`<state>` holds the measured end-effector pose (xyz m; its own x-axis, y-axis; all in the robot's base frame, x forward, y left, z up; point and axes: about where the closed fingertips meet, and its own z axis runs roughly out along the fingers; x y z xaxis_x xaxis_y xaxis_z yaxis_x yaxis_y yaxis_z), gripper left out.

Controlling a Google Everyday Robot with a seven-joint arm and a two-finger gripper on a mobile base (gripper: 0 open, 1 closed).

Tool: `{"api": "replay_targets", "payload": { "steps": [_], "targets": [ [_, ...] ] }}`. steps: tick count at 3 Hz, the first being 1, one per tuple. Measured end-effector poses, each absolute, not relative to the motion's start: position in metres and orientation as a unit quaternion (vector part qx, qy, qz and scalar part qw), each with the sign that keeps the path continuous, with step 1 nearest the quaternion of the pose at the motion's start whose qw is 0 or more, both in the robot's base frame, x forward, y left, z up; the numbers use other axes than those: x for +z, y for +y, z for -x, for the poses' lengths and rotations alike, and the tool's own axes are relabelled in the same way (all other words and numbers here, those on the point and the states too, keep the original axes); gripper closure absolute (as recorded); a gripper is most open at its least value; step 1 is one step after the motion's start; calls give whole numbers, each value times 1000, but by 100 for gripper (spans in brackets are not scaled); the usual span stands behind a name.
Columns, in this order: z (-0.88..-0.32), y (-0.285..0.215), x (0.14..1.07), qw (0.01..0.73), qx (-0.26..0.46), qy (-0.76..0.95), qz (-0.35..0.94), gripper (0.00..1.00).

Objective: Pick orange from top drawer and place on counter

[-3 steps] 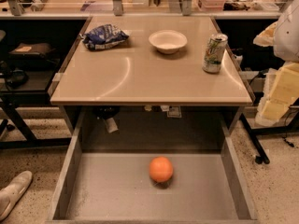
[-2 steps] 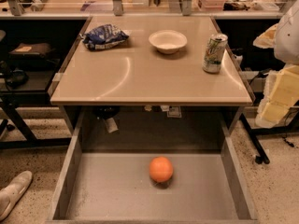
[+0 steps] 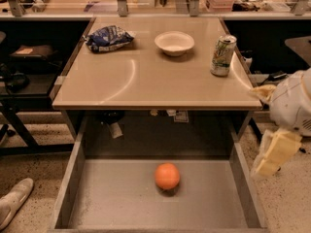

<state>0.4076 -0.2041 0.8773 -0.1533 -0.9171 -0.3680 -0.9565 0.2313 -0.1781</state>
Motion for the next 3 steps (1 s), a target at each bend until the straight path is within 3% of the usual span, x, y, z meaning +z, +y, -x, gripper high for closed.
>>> {"api": "replay_targets", "payload": {
  "steps": [1,3],
  "targets": [
    [-393,-199,798,213,80,750,621,0],
    [-397,-188,766,219,106,747,619,0]
  ]
}}
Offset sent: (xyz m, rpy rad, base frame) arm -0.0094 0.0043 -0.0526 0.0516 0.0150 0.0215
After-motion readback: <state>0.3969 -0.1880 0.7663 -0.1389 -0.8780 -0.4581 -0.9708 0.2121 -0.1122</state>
